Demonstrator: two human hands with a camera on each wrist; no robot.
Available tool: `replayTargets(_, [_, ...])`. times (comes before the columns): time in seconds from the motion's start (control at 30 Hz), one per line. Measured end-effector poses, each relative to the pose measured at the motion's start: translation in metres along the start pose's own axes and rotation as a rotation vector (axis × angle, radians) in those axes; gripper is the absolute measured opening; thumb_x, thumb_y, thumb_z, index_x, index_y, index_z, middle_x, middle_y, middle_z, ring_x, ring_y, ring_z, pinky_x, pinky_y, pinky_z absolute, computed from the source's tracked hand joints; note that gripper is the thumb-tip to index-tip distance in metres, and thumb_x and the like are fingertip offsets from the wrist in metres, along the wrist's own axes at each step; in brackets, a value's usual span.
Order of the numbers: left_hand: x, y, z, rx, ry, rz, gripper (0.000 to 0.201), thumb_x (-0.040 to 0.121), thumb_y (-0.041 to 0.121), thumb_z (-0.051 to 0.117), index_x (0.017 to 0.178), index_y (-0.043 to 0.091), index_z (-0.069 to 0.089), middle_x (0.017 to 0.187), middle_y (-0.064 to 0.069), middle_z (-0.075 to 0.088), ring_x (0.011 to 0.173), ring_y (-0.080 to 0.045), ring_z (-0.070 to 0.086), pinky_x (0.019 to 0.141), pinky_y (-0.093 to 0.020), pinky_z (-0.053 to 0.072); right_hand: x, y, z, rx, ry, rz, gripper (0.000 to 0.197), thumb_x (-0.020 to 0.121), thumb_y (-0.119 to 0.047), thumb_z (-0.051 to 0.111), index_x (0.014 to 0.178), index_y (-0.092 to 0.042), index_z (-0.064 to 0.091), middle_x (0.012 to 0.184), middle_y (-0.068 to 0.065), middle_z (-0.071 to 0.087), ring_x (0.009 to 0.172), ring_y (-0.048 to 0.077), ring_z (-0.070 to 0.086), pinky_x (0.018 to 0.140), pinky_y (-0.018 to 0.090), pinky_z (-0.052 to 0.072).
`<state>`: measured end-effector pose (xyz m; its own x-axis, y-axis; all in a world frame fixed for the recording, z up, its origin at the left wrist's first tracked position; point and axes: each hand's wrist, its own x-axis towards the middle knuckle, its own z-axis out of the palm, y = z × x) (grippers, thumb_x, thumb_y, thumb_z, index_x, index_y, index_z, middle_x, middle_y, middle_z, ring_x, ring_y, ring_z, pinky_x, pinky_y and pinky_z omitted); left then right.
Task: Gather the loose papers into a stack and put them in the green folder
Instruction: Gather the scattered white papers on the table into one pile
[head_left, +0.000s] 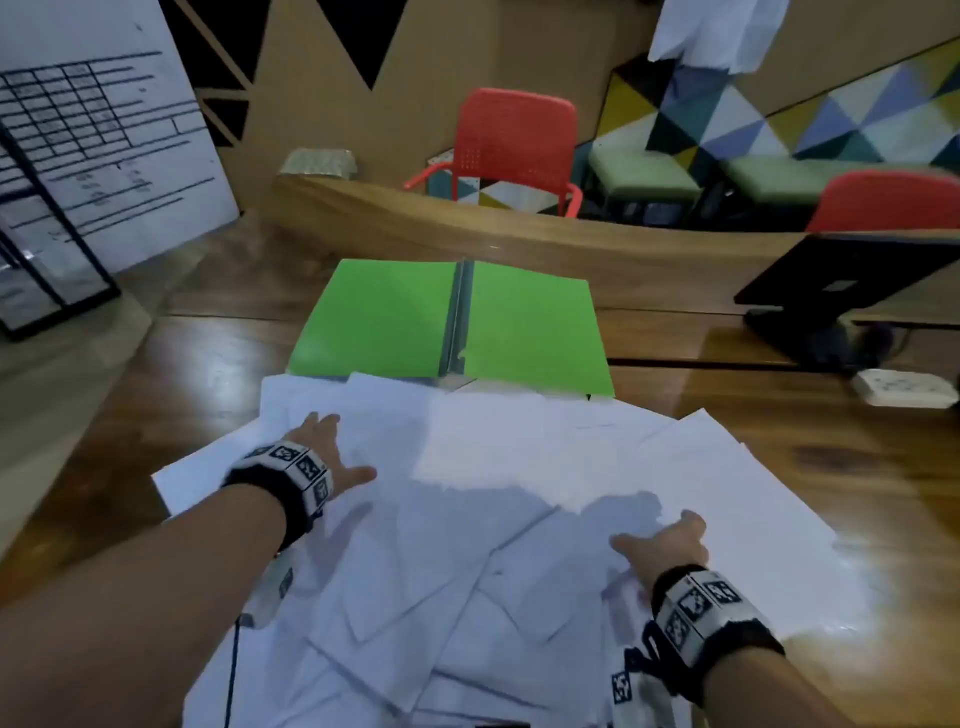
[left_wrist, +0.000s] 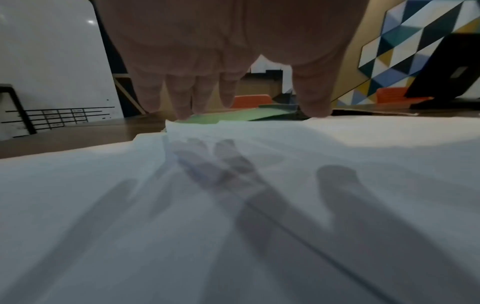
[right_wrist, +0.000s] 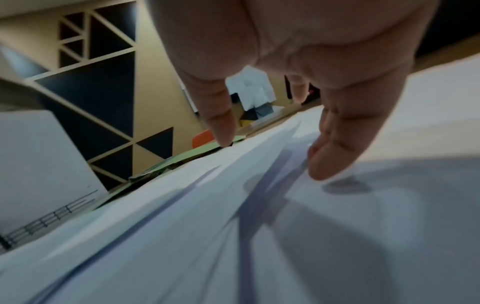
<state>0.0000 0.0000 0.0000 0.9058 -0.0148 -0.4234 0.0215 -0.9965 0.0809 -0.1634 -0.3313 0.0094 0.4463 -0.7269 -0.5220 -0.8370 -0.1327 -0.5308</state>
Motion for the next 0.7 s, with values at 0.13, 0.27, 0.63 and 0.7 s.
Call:
replayTargets(0.13, [0.001, -0.003, 0.003, -0.071, -0.11, -0.068, 0.111, 0.065, 0.067, 0.061, 0.147, 0.018, 0.004, 0.155, -0.01, 0.021, 0.14, -0.029, 0.029, 0.112, -0.044, 0.03, 0.018, 0.001, 0.015, 0.216, -0.056, 0.044, 0.079, 0.074, -0.011, 0.073, 0.138, 0.001, 0.029, 0.122, 0.027, 0.055, 0.101, 0.039, 0.059, 0.076, 0.037, 0.048])
replayTargets(0.27, [-0.016, 0.003, 0.007, -0.107, -0.158, -0.101, 0.096, 0.067, 0.056, 0.066, 0.142, 0.017, 0.021, 0.144, -0.012, 0.04, 0.126, -0.032, 0.046, 0.103, -0.041, 0.04, 0.04, 0.007, 0.013, 0.177, -0.173, -0.019, 0.014, 0.075, -0.002, 0.07, 0.076, 0.0, 0.056, 0.067, 0.015, 0.059, 0.074, 0.031, 0.057, 0.069, 0.035, 0.043])
replayTargets(0.63, [-0.085, 0.032, 0.037, -0.669, -0.364, 0.09, 0.062, 0.065, 0.018, 0.073, 0.122, 0.022, 0.05, 0.117, -0.002, 0.061, 0.105, -0.021, 0.059, 0.09, -0.03, 0.047, 0.043, 0.003, 0.018, 0.269, -0.248, -0.077, 0.023, 0.085, -0.018, 0.062, 0.099, 0.001, 0.059, 0.1, 0.02, 0.064, 0.092, 0.035, 0.062, 0.087, 0.047, 0.051])
replayTargets(0.7, [-0.089, 0.039, 0.043, -0.71, -0.384, 0.143, 0.057, 0.067, 0.015, 0.072, 0.118, 0.028, 0.05, 0.112, 0.001, 0.063, 0.102, -0.018, 0.06, 0.089, -0.029, 0.048, 0.033, 0.002, 0.029, 0.221, -0.206, -0.156, 0.041, 0.075, -0.024, 0.071, 0.108, -0.002, 0.058, 0.102, 0.018, 0.065, 0.093, 0.034, 0.064, 0.087, 0.046, 0.052])
